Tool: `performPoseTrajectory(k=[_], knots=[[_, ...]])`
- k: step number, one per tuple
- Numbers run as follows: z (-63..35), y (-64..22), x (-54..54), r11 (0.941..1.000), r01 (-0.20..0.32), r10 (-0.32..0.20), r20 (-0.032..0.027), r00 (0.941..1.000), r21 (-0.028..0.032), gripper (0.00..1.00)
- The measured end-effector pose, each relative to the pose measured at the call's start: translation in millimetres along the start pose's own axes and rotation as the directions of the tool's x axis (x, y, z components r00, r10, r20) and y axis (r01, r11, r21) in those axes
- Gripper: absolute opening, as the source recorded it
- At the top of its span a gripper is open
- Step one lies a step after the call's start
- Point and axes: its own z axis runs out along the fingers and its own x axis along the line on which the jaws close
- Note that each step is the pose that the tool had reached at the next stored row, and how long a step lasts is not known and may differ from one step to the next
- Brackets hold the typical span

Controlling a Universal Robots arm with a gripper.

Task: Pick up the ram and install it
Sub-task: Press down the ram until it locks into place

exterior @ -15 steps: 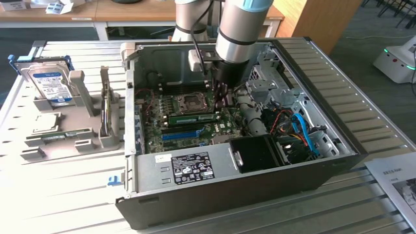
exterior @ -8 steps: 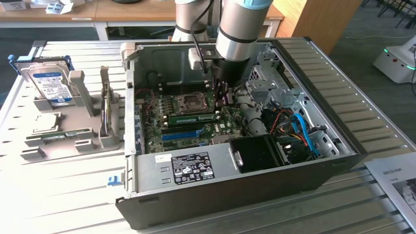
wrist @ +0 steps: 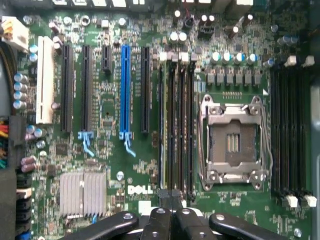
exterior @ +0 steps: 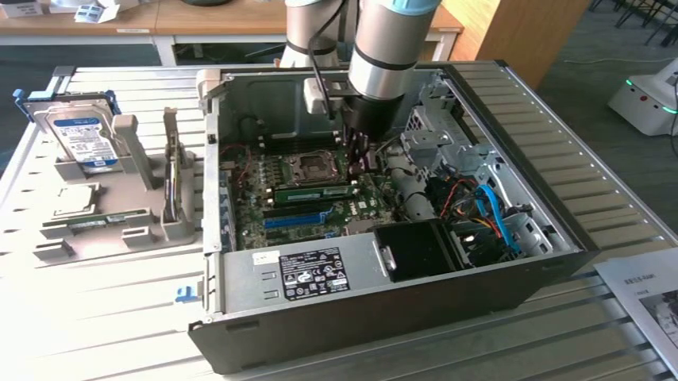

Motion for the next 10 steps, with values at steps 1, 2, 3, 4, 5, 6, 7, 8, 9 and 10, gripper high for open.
performPoseTrajectory(k=[1, 2, 3, 4, 5, 6, 7, 8, 9, 10], knots=[[0.1, 3.2, 0.0, 1.0, 0.0, 0.0, 0.0, 1.0, 0.0001, 0.1], [0.8, 17.8, 0.3, 1.0, 0.0, 0.0, 0.0002, 1.0, 0.0012, 0.1], [1.3, 29.2, 0.5, 1.0, 0.0, 0.0, 0.0003, 1.0, 0.0021, 0.1], [1.7, 39.2, 0.7, 1.0, 0.0, 0.0, 0.0002, 1.0, 0.0028, 0.1], [1.9, 44.4, 0.8, 1.0, 0.0, 0.0, 0.0002, 1.0, 0.0032, 0.1], [2.1, 49.3, 0.9, 1.0, 0.0, 0.0, 0.0002, 1.0, 0.0033, 0.1], [2.2, 51.6, 0.9, 1.0, 0.0, 0.0, 0.0002, 1.0, 0.0034, 0.1], [2.3, 53.7, 1.0, 1.0, 0.0, 0.0, 0.0003, 1.0, 0.0034, 0.1], [2.5, 55.8, 1.0, 1.0, 0.0, 0.0, 0.0003, 1.0, 0.0035, 0.1], [2.5, 57.3, 1.0, 1.0, 0.0, 0.0, 0.0003, 1.0, 0.0035, 0.1]])
